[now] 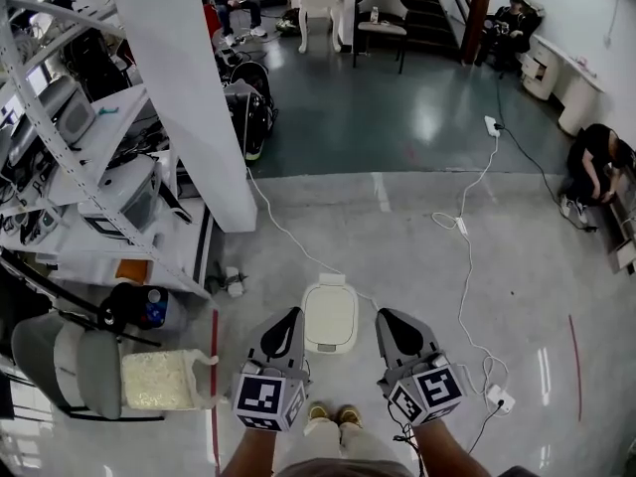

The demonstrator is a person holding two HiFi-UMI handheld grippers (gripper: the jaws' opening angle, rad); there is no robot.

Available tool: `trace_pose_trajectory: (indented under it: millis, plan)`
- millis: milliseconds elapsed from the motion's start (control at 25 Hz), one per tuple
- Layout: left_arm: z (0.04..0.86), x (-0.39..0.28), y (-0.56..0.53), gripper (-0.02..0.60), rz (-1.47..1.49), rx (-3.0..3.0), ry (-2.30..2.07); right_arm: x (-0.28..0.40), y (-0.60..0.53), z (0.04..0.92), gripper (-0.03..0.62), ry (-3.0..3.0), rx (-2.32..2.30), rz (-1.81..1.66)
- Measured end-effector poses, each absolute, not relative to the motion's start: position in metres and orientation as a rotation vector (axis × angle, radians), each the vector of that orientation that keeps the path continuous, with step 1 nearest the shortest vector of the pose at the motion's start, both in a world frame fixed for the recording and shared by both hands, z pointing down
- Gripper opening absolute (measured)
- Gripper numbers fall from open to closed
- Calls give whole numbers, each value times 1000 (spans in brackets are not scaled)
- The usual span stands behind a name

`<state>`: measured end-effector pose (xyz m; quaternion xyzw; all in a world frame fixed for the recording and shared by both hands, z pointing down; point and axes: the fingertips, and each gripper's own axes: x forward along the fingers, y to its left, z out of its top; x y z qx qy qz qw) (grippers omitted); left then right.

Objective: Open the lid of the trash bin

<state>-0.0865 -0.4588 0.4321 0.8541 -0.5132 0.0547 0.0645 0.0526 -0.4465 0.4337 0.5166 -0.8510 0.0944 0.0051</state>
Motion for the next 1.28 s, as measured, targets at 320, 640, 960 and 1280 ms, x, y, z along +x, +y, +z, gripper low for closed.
trace_pose_trajectory:
  millis: [320, 640, 960, 1280]
  plan:
    - [467, -75, -474, -5, 165, 2593, -1536, 65, -460, 463, 32, -2634, 1652, 312]
    - [526, -70, -472, -5, 230, 2516, -1480, 61, -464, 514, 32, -2599, 1645, 371]
    - [573, -72, -468, -5, 232, 2486, -1460, 59, -461, 565, 32, -2556, 1641, 462]
    - [615, -73, -502, -6, 297, 2430, -1428, 56, -461, 581, 32, -2544, 1626, 486]
